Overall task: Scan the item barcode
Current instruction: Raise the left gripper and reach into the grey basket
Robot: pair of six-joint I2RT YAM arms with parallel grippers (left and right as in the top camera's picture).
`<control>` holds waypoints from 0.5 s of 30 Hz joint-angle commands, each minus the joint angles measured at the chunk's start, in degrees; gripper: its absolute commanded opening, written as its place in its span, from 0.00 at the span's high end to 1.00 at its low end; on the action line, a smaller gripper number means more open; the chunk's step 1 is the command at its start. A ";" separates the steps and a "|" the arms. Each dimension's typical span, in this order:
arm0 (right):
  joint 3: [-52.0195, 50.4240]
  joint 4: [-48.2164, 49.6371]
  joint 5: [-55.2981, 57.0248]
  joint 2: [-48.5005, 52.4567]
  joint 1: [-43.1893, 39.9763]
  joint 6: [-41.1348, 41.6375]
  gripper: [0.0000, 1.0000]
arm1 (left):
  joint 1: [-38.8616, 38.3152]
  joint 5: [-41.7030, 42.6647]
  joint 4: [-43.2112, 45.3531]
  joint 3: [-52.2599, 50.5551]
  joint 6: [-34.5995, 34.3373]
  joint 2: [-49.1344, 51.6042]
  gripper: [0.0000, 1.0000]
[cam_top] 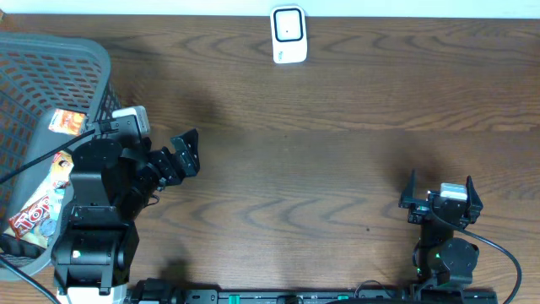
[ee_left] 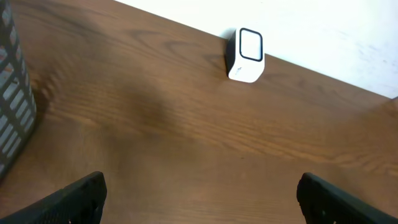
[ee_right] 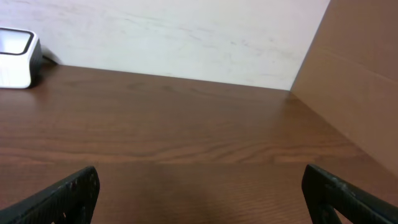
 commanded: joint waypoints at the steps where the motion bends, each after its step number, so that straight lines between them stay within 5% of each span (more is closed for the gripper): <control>1: -0.09 -0.13 0.46 0.02 -0.17 -0.55 0.01 | 0.17 0.90 0.00 0.92 -0.11 -0.09 0.02; 15: -0.09 -0.13 0.46 0.02 -0.17 -0.55 0.01 | 0.17 0.28 -0.09 0.94 -0.07 -0.04 0.02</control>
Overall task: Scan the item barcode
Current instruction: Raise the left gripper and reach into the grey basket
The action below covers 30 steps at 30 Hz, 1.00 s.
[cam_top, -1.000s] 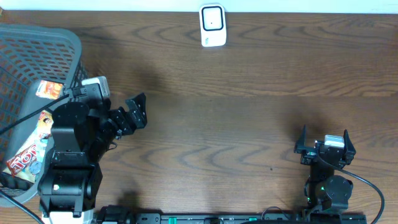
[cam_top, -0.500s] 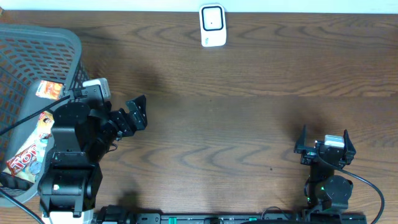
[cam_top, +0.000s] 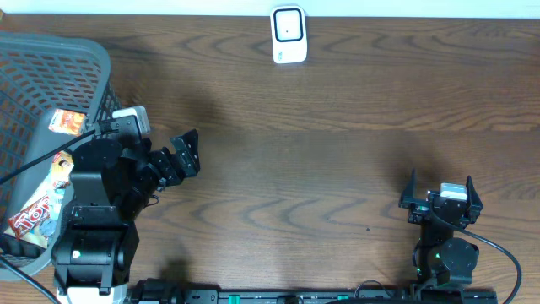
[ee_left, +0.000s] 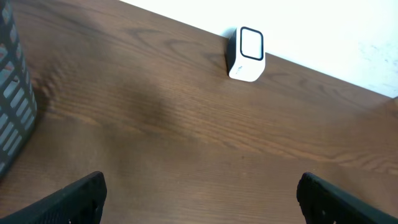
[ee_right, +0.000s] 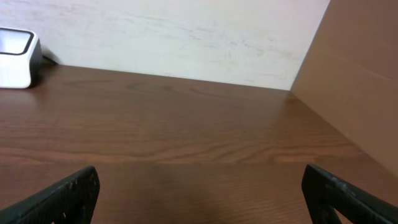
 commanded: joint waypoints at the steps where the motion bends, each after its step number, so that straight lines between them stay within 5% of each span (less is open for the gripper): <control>1: -0.09 -0.13 0.46 0.02 -0.17 -0.55 0.01 | 0.17 0.50 0.33 0.94 -0.07 -0.04 0.02; 13: -0.09 -0.11 0.46 0.02 -0.17 -0.55 0.01 | 0.20 3.65 1.68 13.14 4.26 4.42 0.02; 17: -0.09 -0.13 0.46 0.02 -0.17 -0.55 0.01 | 1.18 -9.57 -5.14 24.96 5.14 10.10 0.02; 21: -0.09 -0.11 0.46 0.02 -0.17 -0.57 0.01 | 6.82 -20.79 -12.24 34.27 -2.99 15.13 0.02; 30: -0.09 -0.11 0.46 0.02 -0.17 -0.55 0.01 | 30.56 -19.21 -23.39 39.21 -17.11 22.67 0.02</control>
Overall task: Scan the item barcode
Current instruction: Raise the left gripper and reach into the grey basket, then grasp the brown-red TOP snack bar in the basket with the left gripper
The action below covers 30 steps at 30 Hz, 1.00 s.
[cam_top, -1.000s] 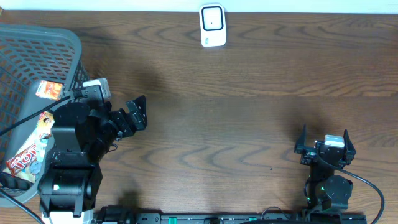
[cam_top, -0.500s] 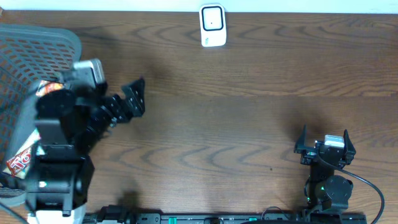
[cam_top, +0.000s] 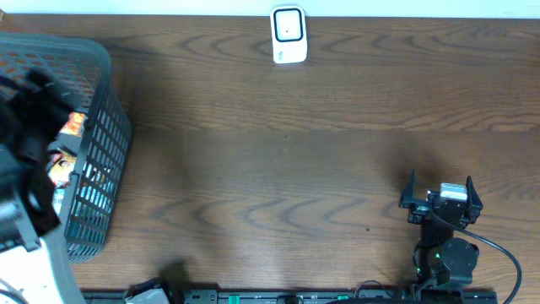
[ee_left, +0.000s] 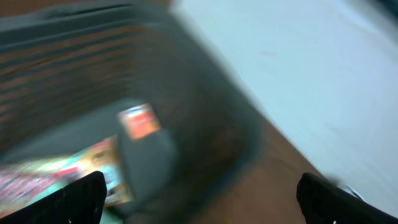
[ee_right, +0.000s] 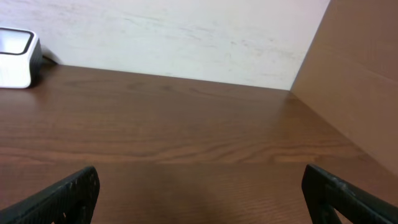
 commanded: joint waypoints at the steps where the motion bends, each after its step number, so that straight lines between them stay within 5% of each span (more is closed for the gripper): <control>1: -0.09 -0.13 0.46 0.00 -0.17 -0.55 0.01 | 9.09 -0.87 -4.48 0.76 -6.60 3.87 0.03; 6: -0.09 -0.15 0.46 0.00 -0.17 -0.55 0.01 | 20.63 -0.31 -11.61 0.74 -13.99 12.46 0.02; 14: -0.09 -0.13 0.46 0.00 -0.17 -0.55 0.01 | 26.86 -0.37 -15.13 -3.10 -24.04 23.06 0.02; 30: -0.09 -0.15 0.46 0.00 -0.17 -0.55 0.01 | 27.17 -7.06 -11.13 -6.75 -24.20 39.71 0.02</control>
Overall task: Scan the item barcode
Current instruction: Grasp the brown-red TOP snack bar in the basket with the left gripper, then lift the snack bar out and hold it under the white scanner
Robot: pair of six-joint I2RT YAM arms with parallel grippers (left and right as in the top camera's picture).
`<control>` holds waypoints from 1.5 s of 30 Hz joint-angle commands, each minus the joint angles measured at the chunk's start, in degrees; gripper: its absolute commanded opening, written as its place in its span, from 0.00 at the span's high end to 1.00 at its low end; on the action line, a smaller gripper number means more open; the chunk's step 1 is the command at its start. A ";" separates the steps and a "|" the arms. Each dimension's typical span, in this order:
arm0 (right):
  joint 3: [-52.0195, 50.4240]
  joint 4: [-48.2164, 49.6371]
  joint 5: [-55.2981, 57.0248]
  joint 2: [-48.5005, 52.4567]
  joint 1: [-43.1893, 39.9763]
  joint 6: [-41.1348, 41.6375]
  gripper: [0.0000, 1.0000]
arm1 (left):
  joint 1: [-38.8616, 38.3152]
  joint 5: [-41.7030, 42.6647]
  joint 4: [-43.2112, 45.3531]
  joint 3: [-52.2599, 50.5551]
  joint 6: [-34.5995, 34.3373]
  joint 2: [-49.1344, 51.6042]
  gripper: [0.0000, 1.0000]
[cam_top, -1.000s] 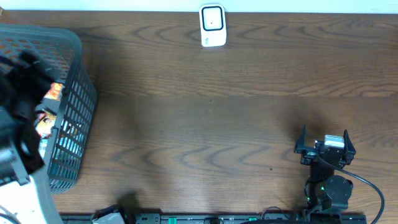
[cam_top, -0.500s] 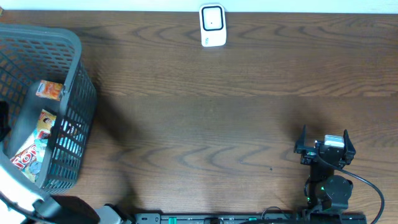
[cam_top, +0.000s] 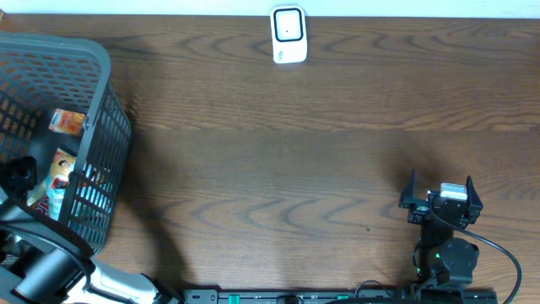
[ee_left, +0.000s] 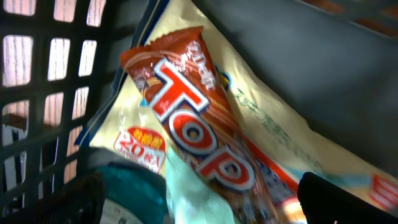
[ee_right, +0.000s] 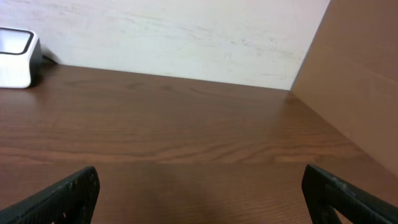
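The grey mesh basket (cam_top: 101, 110) stands at the table's left end with snack packets in it. My left gripper (ee_left: 199, 208) is open, low inside the basket. Its dark fingers (ee_left: 56, 199) straddle a brown wrapper marked TOP (ee_left: 199, 124), which lies on a yellow packet (ee_left: 286, 143). A teal item (ee_left: 130, 186) and a pale green one (ee_left: 193, 199) lie right under the gripper. The white barcode scanner (cam_top: 288, 35) stands at the table's far edge. My right gripper (ee_right: 199, 202) is open and holds nothing, low over the table at the front right (cam_top: 440, 198).
An orange packet (cam_top: 66, 121) lies in the basket's far part. A cardboard wall (ee_right: 354, 81) rises at the table's right side. In the right wrist view the scanner (ee_right: 15, 57) sits at far left against a white wall.
My left gripper was blurred, high over the basket with the packets far below. Now it is down inside the basket, close over the TOP wrapper, still open. The right arm has not moved.
At first my left gripper hung open over the table just right of the basket, facing the scanner, and stayed so half a second later. Then it was over the basket, looking down into it. Now it is among the packets. The right gripper stayed open and still throughout.
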 commanded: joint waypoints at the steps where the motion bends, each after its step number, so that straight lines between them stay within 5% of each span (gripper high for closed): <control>1: -0.09 -0.13 0.46 -0.02 -0.17 -0.55 0.01 | 0.13 -4.72 1.60 -2.01 -0.55 0.35 0.02; 7: -0.09 -0.13 0.46 -0.02 -0.17 -0.55 0.01 | 0.13 -4.96 8.26 -8.98 -0.55 0.35 0.00; 10: -0.09 -0.13 0.46 -0.02 -0.17 -0.55 0.01 | 0.13 -4.98 12.72 -13.38 -0.55 0.37 0.07; 12: -0.09 -0.11 0.46 -0.02 -0.17 -0.55 0.01 | 0.13 -4.98 14.95 -15.67 -0.55 0.37 0.28; 16: -0.09 -0.11 0.46 -0.02 -0.17 -0.55 0.01 | 0.13 -5.01 16.46 -16.94 -0.52 0.24 0.86; 17: -0.09 -0.13 0.46 -0.02 -0.17 -0.55 0.01 | 0.13 -5.01 16.44 -16.63 -0.52 0.02 0.92; 34: -0.09 -0.13 0.44 -0.02 -0.17 -0.55 0.01 | 0.13 -1.09 19.17 -6.40 4.61 -29.44 0.92; 38: -0.09 -0.13 0.46 -0.02 -0.17 -0.55 0.01 | 0.09 12.55 24.28 -6.40 4.59 -38.51 0.92; 43: -0.09 -0.13 0.46 -0.02 -0.17 -0.55 0.01 | -4.85 45.81 31.54 -6.43 4.22 -46.40 0.92; 45: -0.09 -0.13 0.46 -0.02 -0.17 -0.55 0.01 | -10.27 48.04 32.96 -6.43 5.40 -47.87 0.92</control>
